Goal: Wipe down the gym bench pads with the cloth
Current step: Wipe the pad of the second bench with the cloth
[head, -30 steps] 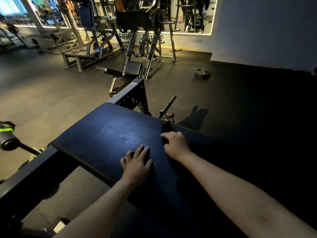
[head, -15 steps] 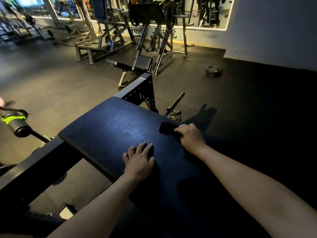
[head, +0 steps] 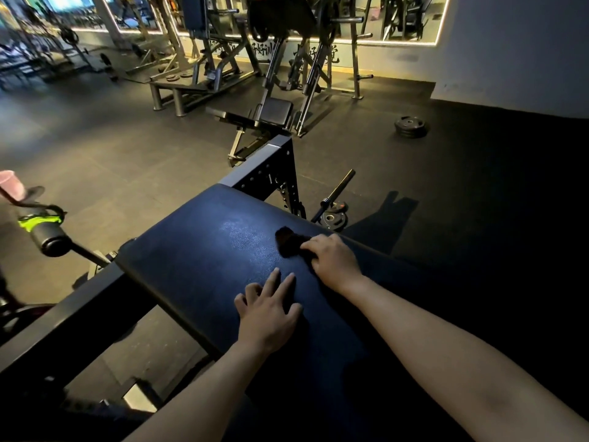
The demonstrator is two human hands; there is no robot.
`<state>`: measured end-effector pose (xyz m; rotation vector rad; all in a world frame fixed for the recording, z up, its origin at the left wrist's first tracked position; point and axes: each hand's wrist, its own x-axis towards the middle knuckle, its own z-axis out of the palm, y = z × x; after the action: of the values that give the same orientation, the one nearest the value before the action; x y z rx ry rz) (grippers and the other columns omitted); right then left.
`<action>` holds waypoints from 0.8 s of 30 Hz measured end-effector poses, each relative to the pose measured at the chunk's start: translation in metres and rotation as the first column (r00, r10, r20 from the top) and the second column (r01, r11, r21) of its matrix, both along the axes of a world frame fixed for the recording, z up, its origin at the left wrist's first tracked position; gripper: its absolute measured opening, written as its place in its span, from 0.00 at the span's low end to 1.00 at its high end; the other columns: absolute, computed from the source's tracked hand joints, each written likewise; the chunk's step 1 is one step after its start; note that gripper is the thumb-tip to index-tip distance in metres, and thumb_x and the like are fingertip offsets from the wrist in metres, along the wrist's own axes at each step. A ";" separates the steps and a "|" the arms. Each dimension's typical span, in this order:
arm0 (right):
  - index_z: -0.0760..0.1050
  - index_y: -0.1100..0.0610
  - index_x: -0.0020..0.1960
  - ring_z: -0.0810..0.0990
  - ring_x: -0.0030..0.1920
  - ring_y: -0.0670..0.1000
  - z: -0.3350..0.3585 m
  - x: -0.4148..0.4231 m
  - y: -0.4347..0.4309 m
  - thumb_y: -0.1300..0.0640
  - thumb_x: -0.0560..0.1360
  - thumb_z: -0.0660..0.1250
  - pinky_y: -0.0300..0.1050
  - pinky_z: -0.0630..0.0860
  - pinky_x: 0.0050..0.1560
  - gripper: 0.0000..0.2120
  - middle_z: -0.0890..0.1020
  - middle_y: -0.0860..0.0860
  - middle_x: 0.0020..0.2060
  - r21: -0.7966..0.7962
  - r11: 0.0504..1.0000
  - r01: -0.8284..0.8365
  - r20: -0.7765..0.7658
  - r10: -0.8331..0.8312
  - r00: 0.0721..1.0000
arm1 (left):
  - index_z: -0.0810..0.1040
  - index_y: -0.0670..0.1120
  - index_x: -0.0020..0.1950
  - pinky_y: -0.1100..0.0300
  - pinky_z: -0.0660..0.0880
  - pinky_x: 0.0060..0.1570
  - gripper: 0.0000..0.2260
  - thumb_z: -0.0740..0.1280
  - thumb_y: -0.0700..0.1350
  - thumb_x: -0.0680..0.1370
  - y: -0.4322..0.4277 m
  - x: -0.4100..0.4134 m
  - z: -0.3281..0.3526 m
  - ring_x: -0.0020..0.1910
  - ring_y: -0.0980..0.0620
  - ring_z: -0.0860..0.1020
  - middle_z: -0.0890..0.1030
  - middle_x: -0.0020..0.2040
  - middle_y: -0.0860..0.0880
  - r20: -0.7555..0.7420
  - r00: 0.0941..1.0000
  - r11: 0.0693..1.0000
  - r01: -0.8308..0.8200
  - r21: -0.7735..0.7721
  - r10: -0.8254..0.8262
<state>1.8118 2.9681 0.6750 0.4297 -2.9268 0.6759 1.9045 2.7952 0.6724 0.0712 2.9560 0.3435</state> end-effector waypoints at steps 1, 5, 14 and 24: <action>0.77 0.49 0.64 0.72 0.57 0.56 0.001 -0.004 0.013 0.61 0.75 0.62 0.51 0.72 0.57 0.19 0.78 0.50 0.60 -0.001 0.997 0.079 0.015 -0.079 0.997 | 0.54 0.65 0.79 0.47 0.51 0.69 0.31 0.48 0.63 0.74 0.001 -0.003 0.001 0.70 0.47 0.56 0.51 0.82 0.57 -0.012 1.000 1.000 0.001 -0.011 -0.001; 0.77 0.49 0.62 0.74 0.59 0.59 -0.002 -0.023 0.074 0.60 0.76 0.61 0.53 0.73 0.58 0.17 0.78 0.55 0.59 0.096 0.892 0.443 0.142 -0.452 0.880 | 0.55 0.63 0.79 0.48 0.51 0.69 0.28 0.52 0.62 0.78 0.007 -0.025 0.001 0.71 0.47 0.57 0.53 0.82 0.56 -0.034 0.999 0.999 0.031 -0.026 -0.031; 0.79 0.49 0.60 0.76 0.61 0.60 0.014 -0.086 0.046 0.55 0.76 0.63 0.50 0.73 0.56 0.13 0.80 0.55 0.60 0.018 0.902 0.432 0.441 -0.395 0.806 | 0.54 0.64 0.79 0.43 0.46 0.70 0.26 0.53 0.61 0.80 0.024 -0.081 -0.003 0.75 0.48 0.49 0.50 0.82 0.55 -0.021 0.997 0.996 0.071 0.054 -0.070; 0.80 0.47 0.58 0.77 0.60 0.61 0.026 -0.111 -0.013 0.54 0.74 0.62 0.51 0.74 0.57 0.15 0.80 0.55 0.59 -0.088 0.934 0.345 0.393 -0.286 0.874 | 0.50 0.66 0.79 0.43 0.49 0.69 0.29 0.52 0.64 0.78 0.029 -0.088 -0.009 0.74 0.48 0.50 0.47 0.82 0.56 -0.031 0.999 0.999 0.042 -0.025 -0.043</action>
<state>1.7010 2.9555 0.7014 -0.2250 -3.1402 1.0230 1.8169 2.8244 0.6636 0.1373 2.9841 0.3038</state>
